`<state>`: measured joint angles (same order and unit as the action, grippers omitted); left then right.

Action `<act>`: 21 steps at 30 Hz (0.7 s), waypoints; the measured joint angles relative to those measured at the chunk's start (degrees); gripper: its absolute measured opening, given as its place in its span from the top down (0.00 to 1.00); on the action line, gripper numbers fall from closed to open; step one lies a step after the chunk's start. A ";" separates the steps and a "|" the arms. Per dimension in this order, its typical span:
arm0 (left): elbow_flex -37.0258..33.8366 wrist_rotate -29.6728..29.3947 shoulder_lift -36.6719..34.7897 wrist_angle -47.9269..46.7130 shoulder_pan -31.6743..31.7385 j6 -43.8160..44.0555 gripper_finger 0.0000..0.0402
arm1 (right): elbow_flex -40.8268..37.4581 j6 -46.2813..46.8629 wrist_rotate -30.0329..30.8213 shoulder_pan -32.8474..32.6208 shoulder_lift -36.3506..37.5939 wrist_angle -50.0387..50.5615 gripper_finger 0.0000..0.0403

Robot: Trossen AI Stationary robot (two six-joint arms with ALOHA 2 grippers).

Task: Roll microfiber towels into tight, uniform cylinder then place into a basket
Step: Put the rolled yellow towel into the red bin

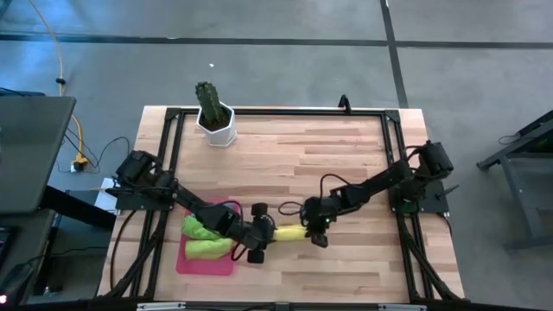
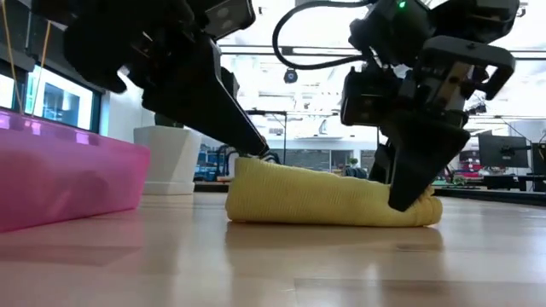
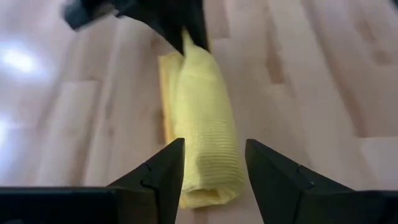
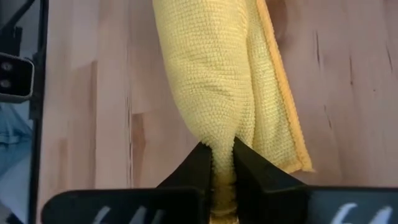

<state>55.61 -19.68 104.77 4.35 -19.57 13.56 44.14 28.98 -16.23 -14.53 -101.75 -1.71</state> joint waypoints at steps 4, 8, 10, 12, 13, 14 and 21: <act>0.08 -1.95 0.79 0.48 -0.42 -1.77 0.58 | -0.01 2.26 -1.21 0.68 0.00 -0.44 0.95; 0.12 -1.37 2.36 0.35 0.03 -1.79 0.58 | -0.09 3.94 -1.80 0.79 -0.04 -1.78 0.95; 0.01 -1.31 3.38 0.45 0.24 -1.74 0.58 | -0.09 4.27 -1.87 0.79 -0.04 -1.93 0.95; 0.04 -1.30 4.14 0.57 0.51 -1.60 0.58 | -0.09 4.50 -1.87 0.77 -0.04 -2.02 0.95; 0.04 -0.96 4.46 0.85 0.57 -1.22 0.58 | -0.09 4.66 -1.83 0.77 -0.04 -2.03 0.95; 0.04 -0.31 5.08 1.64 0.77 -0.79 0.58 | -0.09 4.66 -1.85 0.77 -0.04 -2.03 0.95; 0.24 2.87 8.25 3.34 1.94 4.67 0.59 | -0.07 4.64 -1.77 0.77 -0.04 -2.97 0.95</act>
<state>55.86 -16.81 113.02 7.69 -17.63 18.23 44.07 33.63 -18.00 -13.76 -101.80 -4.69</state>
